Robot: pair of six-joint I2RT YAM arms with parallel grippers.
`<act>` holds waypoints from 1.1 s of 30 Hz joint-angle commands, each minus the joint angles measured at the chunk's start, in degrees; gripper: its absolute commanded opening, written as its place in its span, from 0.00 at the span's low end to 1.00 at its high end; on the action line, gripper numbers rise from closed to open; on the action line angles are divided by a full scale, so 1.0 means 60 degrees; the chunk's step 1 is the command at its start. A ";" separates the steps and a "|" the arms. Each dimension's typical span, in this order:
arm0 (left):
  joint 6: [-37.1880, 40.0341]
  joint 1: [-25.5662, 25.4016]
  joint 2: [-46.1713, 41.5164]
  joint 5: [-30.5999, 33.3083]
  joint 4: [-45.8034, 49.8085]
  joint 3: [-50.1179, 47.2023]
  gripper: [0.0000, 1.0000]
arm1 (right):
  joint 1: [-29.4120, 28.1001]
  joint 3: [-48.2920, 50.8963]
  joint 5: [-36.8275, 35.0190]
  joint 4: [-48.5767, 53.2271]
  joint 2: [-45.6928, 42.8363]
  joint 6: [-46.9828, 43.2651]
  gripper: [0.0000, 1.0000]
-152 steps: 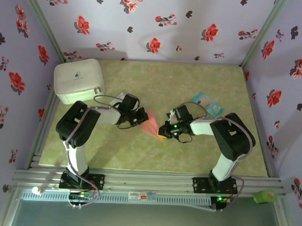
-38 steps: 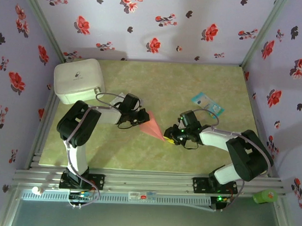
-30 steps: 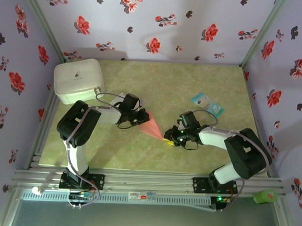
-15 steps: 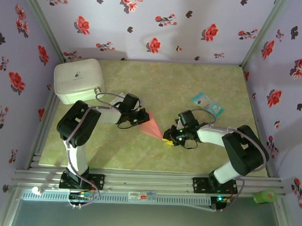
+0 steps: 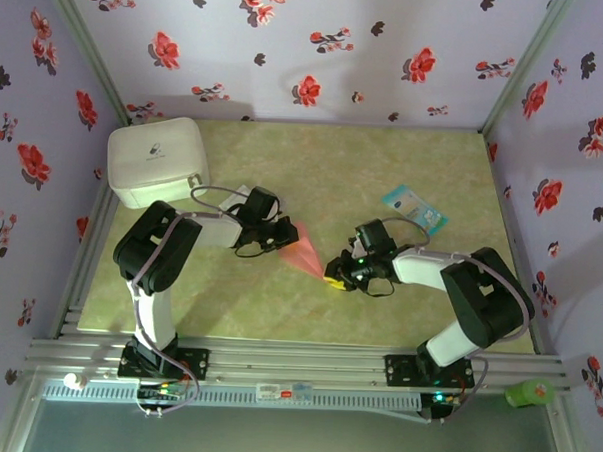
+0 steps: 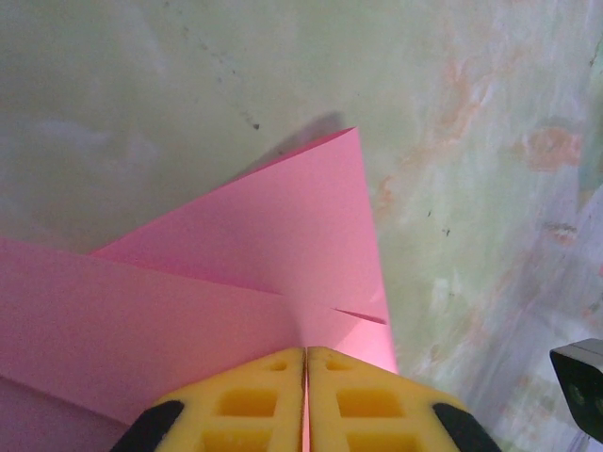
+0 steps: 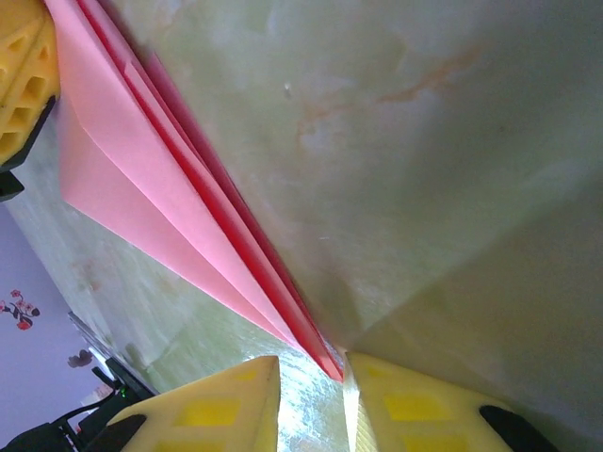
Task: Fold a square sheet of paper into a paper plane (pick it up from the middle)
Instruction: Turn over the paper at the center of the table.
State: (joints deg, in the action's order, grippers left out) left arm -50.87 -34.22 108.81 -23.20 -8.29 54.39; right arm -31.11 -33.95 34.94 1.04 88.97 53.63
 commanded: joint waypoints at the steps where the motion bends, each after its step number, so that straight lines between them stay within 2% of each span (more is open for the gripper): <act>1: -0.0092 0.0063 0.0424 0.0197 0.0694 -0.0056 0.10 | -0.0059 -0.0233 0.0183 -0.0321 0.0096 0.0035 0.24; 15: -0.0017 0.0073 0.0320 0.0313 0.0897 -0.0012 0.10 | -0.0059 -0.0039 -0.0430 0.0836 -0.0435 -0.0299 0.28; 23: -0.0041 0.0078 0.0295 0.0307 0.0928 0.0017 0.10 | -0.0059 -0.0051 -0.0230 0.0431 -0.0022 -0.0134 0.28; 33: -0.0046 0.0070 0.0283 0.0332 0.0928 -0.0028 0.10 | -0.0073 0.0155 0.0180 -0.0910 0.0165 0.0318 0.27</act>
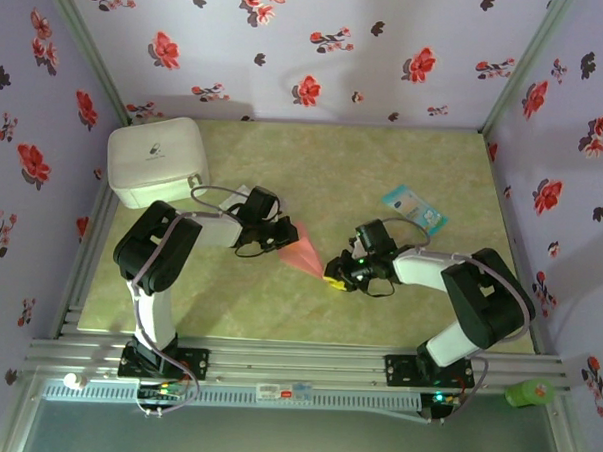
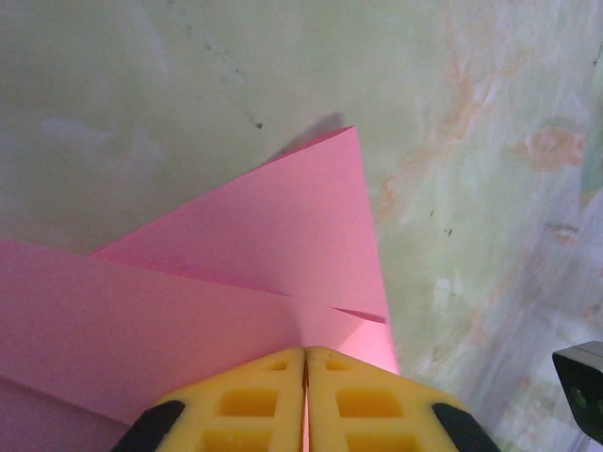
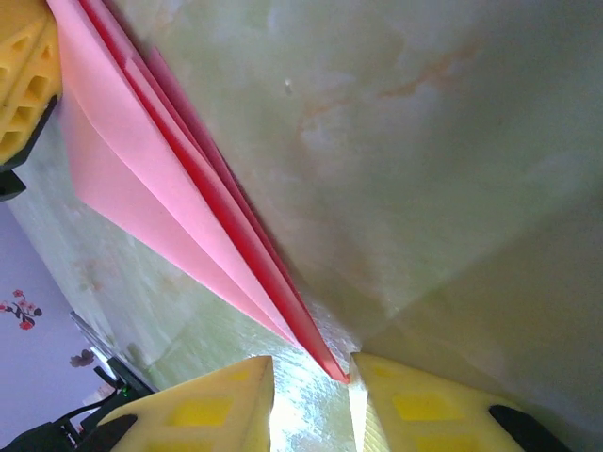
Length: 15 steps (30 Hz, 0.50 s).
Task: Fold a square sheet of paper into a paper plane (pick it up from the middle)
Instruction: Turn over the paper at the center of the table.
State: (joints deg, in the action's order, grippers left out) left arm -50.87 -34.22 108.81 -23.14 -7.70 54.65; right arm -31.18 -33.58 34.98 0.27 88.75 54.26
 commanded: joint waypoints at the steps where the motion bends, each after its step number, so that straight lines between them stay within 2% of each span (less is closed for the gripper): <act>1: -0.0033 0.0077 0.0282 0.0319 0.0830 -0.0071 0.10 | -0.0062 0.0089 0.0177 -0.0895 0.0208 0.0254 0.27; 7: -0.0014 0.0078 0.0230 0.0327 0.0859 -0.0104 0.10 | -0.0040 0.0235 -0.0080 -0.1003 -0.0021 0.0331 0.28; 15: -0.0040 0.0078 0.0192 0.0315 0.0839 -0.0085 0.10 | 0.0010 0.0251 0.0103 -0.2012 0.0292 0.0577 0.28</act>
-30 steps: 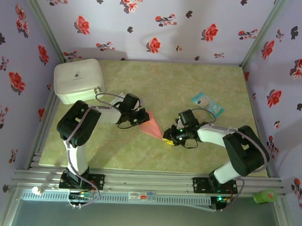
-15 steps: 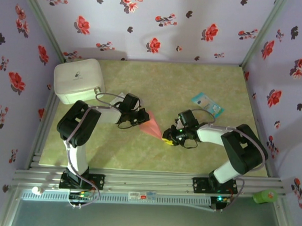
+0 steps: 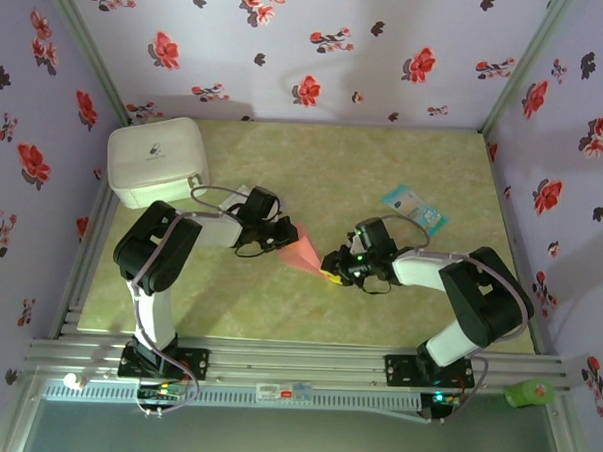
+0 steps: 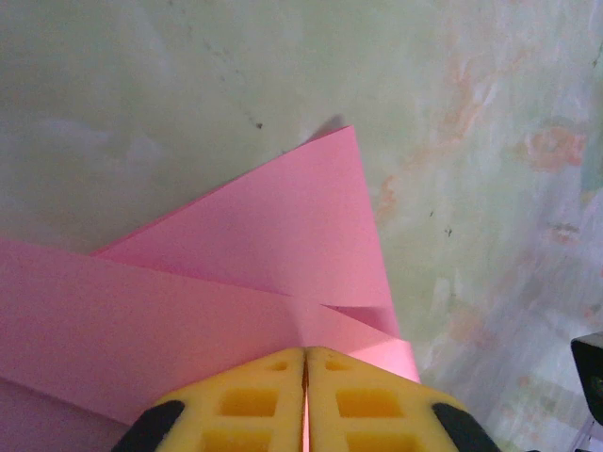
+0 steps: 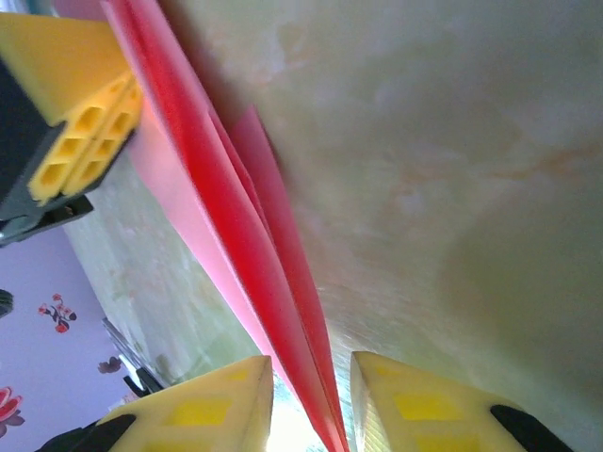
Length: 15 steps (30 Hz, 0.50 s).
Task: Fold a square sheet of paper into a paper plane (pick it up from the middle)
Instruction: Turn over the paper at the center of the table.
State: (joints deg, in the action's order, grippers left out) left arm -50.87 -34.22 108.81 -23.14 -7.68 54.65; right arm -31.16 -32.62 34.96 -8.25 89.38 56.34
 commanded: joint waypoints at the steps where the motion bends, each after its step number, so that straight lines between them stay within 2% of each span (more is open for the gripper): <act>1: -0.0023 0.0079 0.0176 0.0311 0.0841 -0.0085 0.10 | 0.0029 0.0090 0.0119 -0.0778 0.0215 0.0262 0.27; 15: -0.0117 0.0074 0.0056 0.0127 0.0921 0.0095 0.13 | 0.0358 -0.0187 0.1046 -0.1813 0.1006 0.0132 0.23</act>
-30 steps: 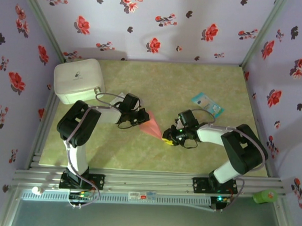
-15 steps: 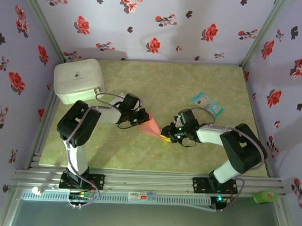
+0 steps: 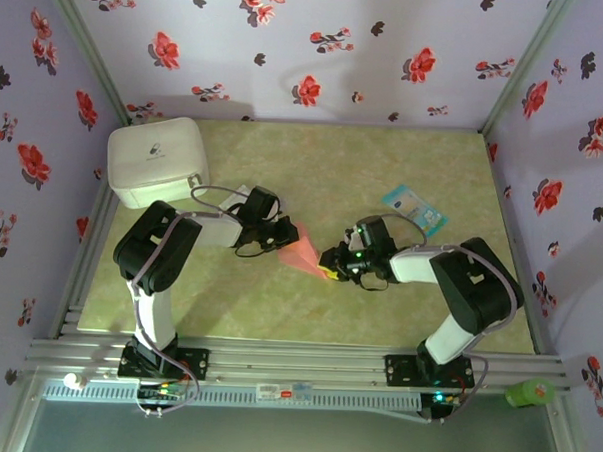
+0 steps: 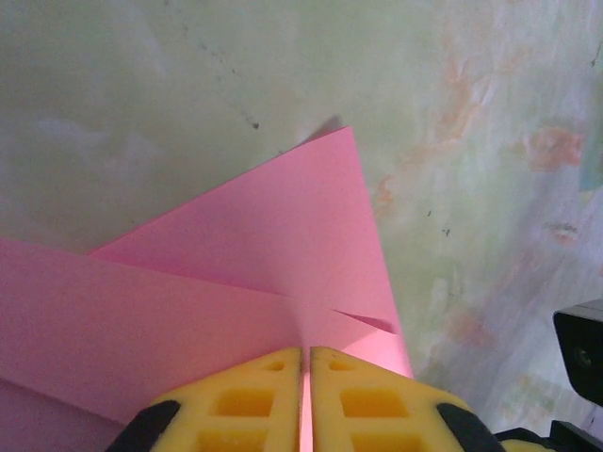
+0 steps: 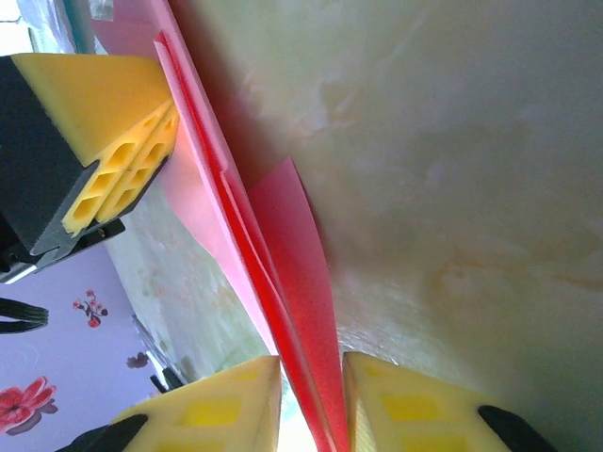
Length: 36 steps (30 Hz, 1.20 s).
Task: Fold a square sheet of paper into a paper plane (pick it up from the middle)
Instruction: Turn over the paper at the center of the table.
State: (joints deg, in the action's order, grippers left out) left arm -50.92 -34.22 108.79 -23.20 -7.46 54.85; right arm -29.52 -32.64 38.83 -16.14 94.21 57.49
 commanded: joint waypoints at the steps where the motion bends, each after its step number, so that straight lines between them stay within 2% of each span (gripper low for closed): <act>1: -0.0142 0.0078 0.0015 0.0074 0.0881 0.0083 0.14 | 0.0100 -0.0205 0.0479 -0.0498 0.0221 -0.0071 0.23; 10: -0.0110 0.0049 -0.0940 0.0108 0.1180 0.0371 0.24 | 0.0188 -0.0275 0.0824 -0.0027 0.0140 -0.0705 0.12; 15: 0.0108 0.0048 -0.1770 0.0475 0.1778 0.0556 0.26 | 0.0232 -0.0272 0.0790 0.0253 -0.0226 -0.0984 0.07; 20: 0.0140 0.0049 -0.2893 0.0970 0.1976 0.0266 0.27 | 0.0276 -0.0489 0.0396 0.1491 -0.1053 -0.1797 0.06; 25: 0.0377 0.0061 -0.4109 0.1518 0.2081 -0.0293 0.29 | 0.0276 -0.1111 -0.1167 0.4333 -0.2471 -0.3637 0.04; 29: 0.0510 0.0295 -0.5063 0.1867 0.1949 -0.1068 0.29 | 0.0276 -0.1432 -0.3097 0.6273 -0.3682 -0.4717 0.03; 33: 0.0825 0.0539 -0.6016 0.2031 0.1828 -0.1668 0.31 | 0.0089 -0.1572 -0.4574 0.7154 -0.4734 -0.5705 0.02; 36: 0.1339 0.0630 -0.6708 0.2152 0.2013 -0.1947 0.34 | -0.0459 -0.1870 -0.5995 0.7816 -0.5262 -0.6393 0.01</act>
State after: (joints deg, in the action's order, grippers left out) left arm -47.37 -31.00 72.49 -12.36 3.36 44.40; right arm -29.80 -41.21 14.59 22.74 64.93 26.39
